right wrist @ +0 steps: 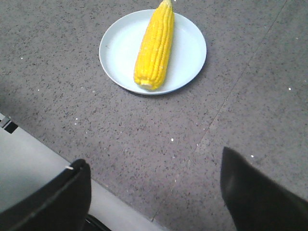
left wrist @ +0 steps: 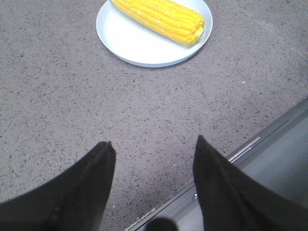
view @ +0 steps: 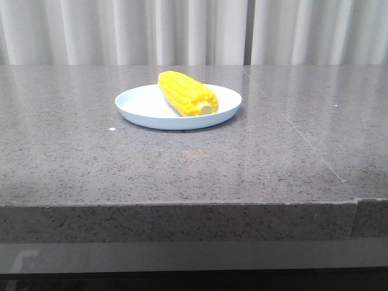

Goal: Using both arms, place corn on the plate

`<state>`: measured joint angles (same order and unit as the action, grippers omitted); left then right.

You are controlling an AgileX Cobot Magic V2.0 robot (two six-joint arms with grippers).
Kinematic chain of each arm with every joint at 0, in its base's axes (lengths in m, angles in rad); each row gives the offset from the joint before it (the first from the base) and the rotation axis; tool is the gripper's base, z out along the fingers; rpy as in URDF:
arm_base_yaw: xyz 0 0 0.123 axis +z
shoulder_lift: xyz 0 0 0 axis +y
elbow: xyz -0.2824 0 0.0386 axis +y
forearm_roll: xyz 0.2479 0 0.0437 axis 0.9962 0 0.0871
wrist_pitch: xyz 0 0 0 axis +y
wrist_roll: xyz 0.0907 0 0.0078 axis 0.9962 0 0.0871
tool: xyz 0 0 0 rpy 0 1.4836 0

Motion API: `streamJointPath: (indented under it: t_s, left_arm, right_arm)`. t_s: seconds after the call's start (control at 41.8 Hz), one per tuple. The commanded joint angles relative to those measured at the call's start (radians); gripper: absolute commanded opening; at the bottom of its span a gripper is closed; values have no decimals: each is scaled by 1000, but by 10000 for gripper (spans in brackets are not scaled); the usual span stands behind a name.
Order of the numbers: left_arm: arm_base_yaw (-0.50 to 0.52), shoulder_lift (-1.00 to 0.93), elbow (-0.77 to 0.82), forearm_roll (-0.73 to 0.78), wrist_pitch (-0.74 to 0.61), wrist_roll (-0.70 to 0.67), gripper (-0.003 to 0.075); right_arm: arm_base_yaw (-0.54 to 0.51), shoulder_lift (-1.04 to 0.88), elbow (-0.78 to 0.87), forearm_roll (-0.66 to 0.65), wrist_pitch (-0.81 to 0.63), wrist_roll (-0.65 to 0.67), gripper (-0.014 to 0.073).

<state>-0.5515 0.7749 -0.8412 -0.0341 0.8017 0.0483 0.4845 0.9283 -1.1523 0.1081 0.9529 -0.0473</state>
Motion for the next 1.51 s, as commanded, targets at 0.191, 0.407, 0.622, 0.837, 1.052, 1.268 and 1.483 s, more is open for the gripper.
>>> streamJointPath:
  t_s: [0.191,0.407,0.622,0.837,1.052,1.268,1.483]
  left_arm:
    - [-8,-3,-24,-9,-70,-11,368]
    - [-8,-3,-24,-9,-70,-11,368]
    - [-8,-3,-24,-9,-70,-11,368]
    - [-8,-3,-24,-9,-70,-11,311]
    - [-8,-3,-24,-9,-70,-11,92]
    - [-8,-3,-24,-9,-70,-11,-20]
    - [-8,-3,-24,-9,-70,-11,-20]
  right_arm:
    - [-2,-283,162,-5,-60,-17,582]
    - [-2,-391,233,-6,-59,-17,581]
    - [-2,-410,239,-6,-59,-17,573]
    - [-2,-410,239,-6,-60,-17,300]
    - [-2,-410,239,-6,-60,-17,13]
    - [-2,-410,239,-6,-78,-17,-67]
    - [-2,-410,239,-6,-82,-17,-67]
